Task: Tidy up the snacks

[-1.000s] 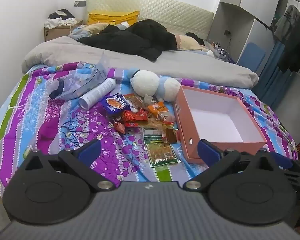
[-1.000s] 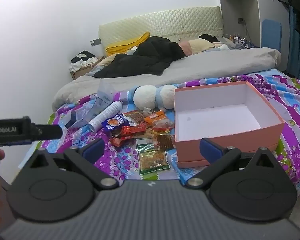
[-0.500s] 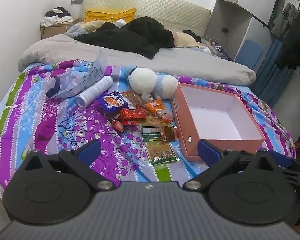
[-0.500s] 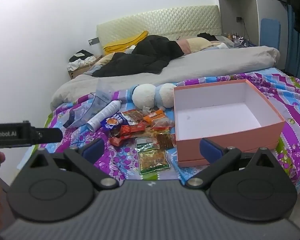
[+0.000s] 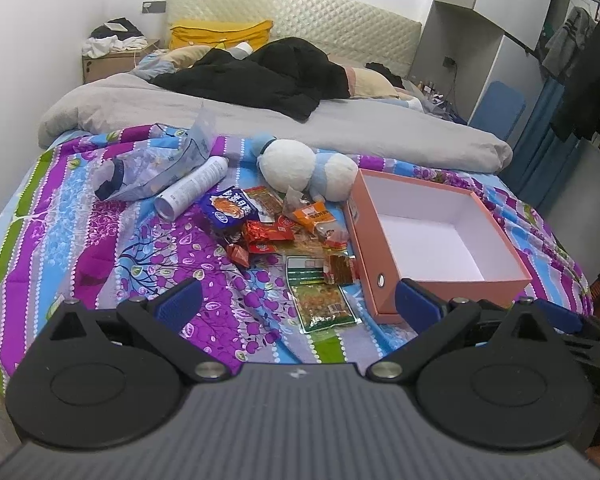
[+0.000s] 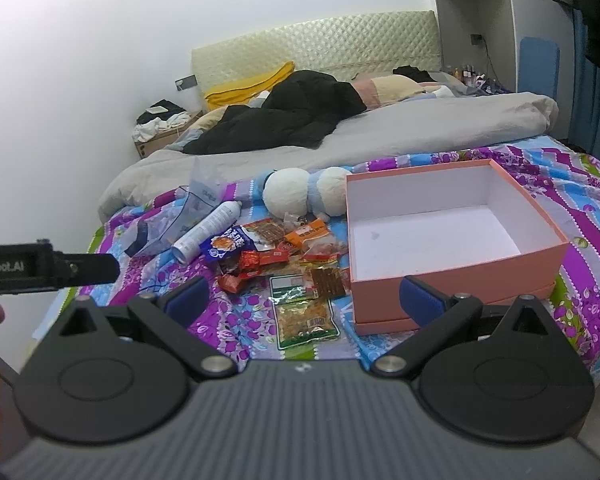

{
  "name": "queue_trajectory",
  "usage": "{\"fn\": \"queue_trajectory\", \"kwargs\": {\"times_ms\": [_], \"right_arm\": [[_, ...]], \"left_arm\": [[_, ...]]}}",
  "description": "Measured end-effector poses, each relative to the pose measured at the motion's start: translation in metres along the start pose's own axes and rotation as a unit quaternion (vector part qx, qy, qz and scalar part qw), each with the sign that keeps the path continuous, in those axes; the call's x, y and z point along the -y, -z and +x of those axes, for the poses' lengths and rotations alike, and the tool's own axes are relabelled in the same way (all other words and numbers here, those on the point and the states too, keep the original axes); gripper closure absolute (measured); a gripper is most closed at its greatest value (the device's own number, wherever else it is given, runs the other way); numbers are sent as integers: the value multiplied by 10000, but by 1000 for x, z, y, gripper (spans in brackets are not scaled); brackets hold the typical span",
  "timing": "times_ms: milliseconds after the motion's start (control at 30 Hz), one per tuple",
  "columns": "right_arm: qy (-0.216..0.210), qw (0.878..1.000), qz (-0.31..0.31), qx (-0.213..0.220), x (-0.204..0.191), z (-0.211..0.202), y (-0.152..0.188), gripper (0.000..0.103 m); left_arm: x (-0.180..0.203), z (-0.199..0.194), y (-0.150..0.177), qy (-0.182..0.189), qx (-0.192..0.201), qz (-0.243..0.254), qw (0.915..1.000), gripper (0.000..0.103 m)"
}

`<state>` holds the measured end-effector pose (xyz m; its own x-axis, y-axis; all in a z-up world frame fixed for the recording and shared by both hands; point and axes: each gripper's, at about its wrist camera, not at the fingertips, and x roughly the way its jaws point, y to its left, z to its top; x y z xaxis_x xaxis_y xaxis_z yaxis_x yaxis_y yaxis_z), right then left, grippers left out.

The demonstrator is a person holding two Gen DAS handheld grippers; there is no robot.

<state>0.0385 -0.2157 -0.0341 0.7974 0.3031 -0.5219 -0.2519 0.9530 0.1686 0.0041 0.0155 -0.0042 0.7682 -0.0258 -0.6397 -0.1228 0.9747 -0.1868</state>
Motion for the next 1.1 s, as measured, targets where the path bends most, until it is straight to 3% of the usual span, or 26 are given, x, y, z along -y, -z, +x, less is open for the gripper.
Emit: {"fn": "queue_trajectory", "kwargs": {"times_ms": [1100], "right_arm": [[65, 9999, -79, -24, -1, 1, 1, 0]], "left_arm": [[0, -2, 3, -89, 25, -49, 9999, 0]]}}
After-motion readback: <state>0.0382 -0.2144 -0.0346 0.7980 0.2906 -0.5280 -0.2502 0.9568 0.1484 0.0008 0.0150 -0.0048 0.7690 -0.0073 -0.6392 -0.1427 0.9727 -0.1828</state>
